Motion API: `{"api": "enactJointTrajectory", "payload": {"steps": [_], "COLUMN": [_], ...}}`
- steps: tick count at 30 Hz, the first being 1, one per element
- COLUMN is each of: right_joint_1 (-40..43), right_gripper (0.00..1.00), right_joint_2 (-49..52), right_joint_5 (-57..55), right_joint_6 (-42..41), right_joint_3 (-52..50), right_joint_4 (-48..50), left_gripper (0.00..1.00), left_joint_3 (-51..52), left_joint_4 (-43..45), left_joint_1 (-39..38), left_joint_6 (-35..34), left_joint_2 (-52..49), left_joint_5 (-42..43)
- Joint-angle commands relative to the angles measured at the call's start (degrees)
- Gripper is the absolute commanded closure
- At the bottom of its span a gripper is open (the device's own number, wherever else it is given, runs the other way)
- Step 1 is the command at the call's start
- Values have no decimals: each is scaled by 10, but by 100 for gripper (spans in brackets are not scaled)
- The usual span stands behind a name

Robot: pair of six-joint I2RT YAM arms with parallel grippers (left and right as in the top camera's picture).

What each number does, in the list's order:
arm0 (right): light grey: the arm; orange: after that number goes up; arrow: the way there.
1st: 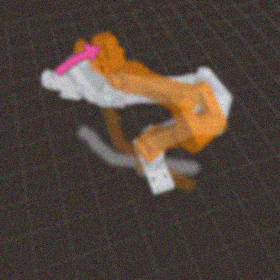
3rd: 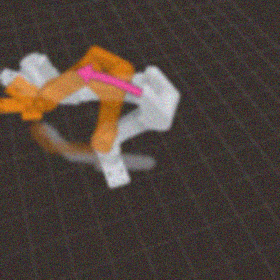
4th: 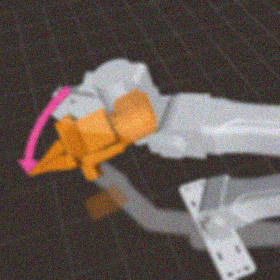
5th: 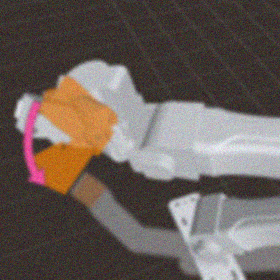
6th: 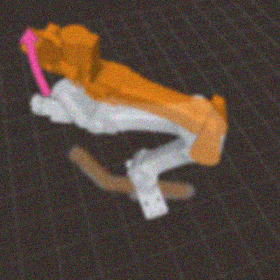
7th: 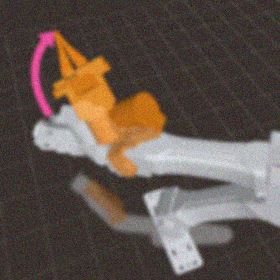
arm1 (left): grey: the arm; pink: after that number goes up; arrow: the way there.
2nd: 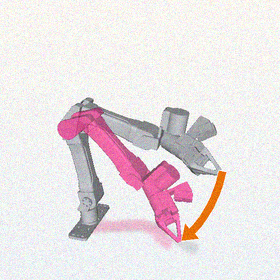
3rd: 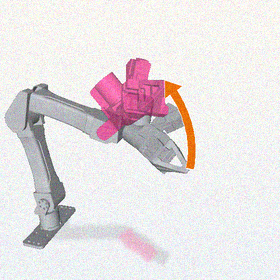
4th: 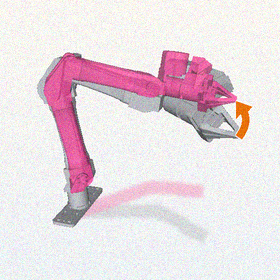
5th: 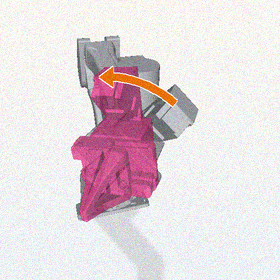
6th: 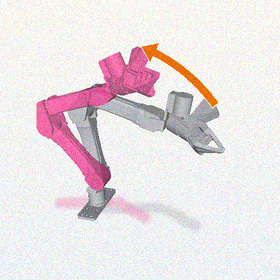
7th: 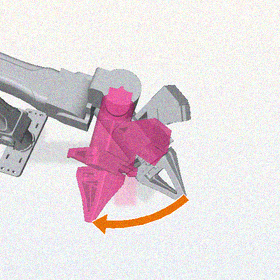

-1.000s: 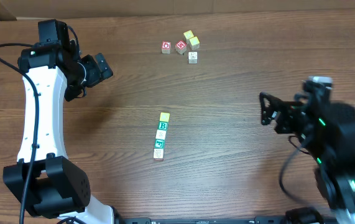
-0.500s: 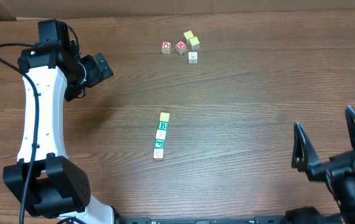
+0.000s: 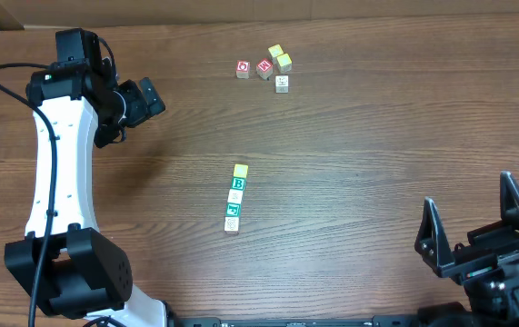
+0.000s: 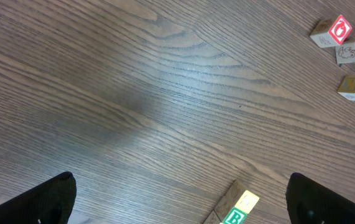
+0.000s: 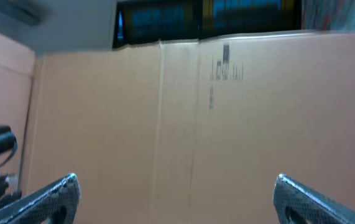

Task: Flip 5 blocks

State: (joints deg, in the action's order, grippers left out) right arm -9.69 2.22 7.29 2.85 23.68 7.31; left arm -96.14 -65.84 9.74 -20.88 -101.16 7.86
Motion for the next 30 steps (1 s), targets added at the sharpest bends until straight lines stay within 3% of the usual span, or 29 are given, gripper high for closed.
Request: {"api": "enactJointTrajectory", "payload": {"steps": [1, 7, 15, 30], "right_joint_1": [11, 15, 33, 50], "right_gripper": [0, 0, 0, 0], "right_joint_2": [-21, -21, -21, -21], "right_joint_5": [6, 10, 49, 41], "right_joint_6": [2, 2, 2, 2], "right_joint_3": [-64, -169, -233, -232], "right_joint_4": [78, 221, 225, -52], "left_gripper": [0, 0, 0, 0], "left_joint_3": [-6, -6, -6, -6], "left_joint_4": [-1, -1, -1, -1], "left_joint_1": [-1, -1, -1, -1], "left_joint_6": [-3, -3, -3, -3], "left_joint_2": [-2, -2, -2, -2], "left_joint_5": [-4, -4, -4, -4]}}
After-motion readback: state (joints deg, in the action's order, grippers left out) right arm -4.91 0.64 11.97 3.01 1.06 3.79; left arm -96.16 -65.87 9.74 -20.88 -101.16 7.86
